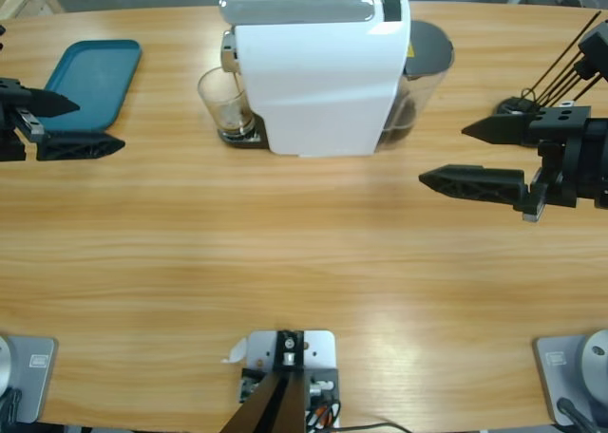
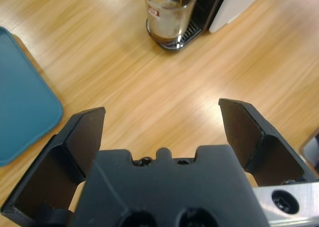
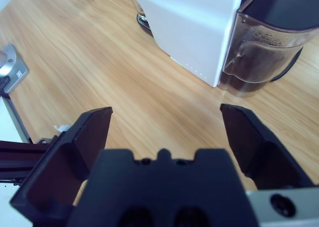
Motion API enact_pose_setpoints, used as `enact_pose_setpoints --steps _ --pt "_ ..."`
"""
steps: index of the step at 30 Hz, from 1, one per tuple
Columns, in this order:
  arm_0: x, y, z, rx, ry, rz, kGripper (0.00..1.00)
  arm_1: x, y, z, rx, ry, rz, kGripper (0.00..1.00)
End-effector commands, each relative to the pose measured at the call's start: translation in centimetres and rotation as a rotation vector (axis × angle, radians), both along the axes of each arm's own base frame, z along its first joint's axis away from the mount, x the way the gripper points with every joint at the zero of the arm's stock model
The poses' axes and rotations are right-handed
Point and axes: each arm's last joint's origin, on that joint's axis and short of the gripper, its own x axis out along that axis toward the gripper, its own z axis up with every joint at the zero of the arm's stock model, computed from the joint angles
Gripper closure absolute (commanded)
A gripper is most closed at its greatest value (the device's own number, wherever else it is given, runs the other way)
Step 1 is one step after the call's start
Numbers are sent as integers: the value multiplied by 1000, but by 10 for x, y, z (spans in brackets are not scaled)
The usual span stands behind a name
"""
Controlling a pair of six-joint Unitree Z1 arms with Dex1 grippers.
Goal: Pour coffee
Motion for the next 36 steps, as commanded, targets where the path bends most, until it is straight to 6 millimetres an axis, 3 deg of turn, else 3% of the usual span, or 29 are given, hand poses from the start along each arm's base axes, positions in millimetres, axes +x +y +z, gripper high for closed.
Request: enact_pose_setpoints --steps 1,17,36 --pt "-2 0 -11 15 23 14 0 -3 -1 -11 -22 26 -7 4" --pt "-2 1 -11 13 19 11 0 -3 -1 7 21 -29 -5 18" --pt "-2 1 -11 12 19 10 0 -2 7 7 66 23 94 23"
